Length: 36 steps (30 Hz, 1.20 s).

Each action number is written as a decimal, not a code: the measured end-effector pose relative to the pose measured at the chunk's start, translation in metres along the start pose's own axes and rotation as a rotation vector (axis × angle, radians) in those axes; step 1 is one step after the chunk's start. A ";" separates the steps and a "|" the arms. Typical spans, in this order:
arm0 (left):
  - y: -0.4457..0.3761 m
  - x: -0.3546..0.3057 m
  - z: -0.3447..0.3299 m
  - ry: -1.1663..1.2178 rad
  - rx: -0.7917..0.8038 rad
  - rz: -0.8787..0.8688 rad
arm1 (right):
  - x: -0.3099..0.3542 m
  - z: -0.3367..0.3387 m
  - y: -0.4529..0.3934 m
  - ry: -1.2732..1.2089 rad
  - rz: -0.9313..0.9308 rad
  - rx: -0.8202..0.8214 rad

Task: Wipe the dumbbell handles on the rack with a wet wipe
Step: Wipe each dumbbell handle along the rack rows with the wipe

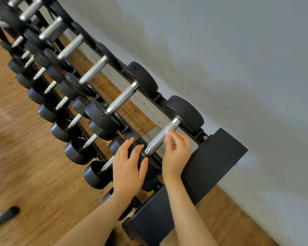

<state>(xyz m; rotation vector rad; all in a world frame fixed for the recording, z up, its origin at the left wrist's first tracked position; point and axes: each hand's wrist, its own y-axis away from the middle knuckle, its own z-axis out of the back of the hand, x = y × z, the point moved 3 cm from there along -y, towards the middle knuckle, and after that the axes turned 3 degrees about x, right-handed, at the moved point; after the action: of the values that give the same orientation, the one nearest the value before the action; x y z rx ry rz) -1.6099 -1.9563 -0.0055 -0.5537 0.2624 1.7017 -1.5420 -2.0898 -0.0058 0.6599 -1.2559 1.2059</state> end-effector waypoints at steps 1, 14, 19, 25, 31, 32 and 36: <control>0.000 0.000 0.000 0.000 0.001 0.003 | 0.000 -0.001 -0.001 0.029 0.026 0.017; 0.000 0.000 0.000 0.000 -0.011 -0.004 | 0.002 -0.001 0.002 0.133 0.133 0.117; 0.000 0.000 -0.001 -0.004 -0.006 0.004 | 0.003 0.004 0.012 0.252 0.291 0.313; 0.001 0.000 0.000 0.006 0.008 0.012 | 0.014 0.008 -0.020 0.357 0.367 0.292; 0.001 -0.002 0.000 0.055 0.036 0.055 | 0.009 0.002 -0.010 0.503 0.521 0.476; 0.001 -0.002 0.000 0.067 0.046 0.075 | 0.008 0.002 -0.009 0.499 0.555 0.516; 0.002 -0.004 0.003 0.075 0.074 0.094 | 0.015 0.006 -0.026 0.581 0.705 0.499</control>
<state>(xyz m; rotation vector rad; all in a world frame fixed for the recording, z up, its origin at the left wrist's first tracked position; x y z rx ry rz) -1.6123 -1.9592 -0.0010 -0.5587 0.4093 1.7564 -1.5223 -2.0984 0.0160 0.1568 -0.6893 2.1496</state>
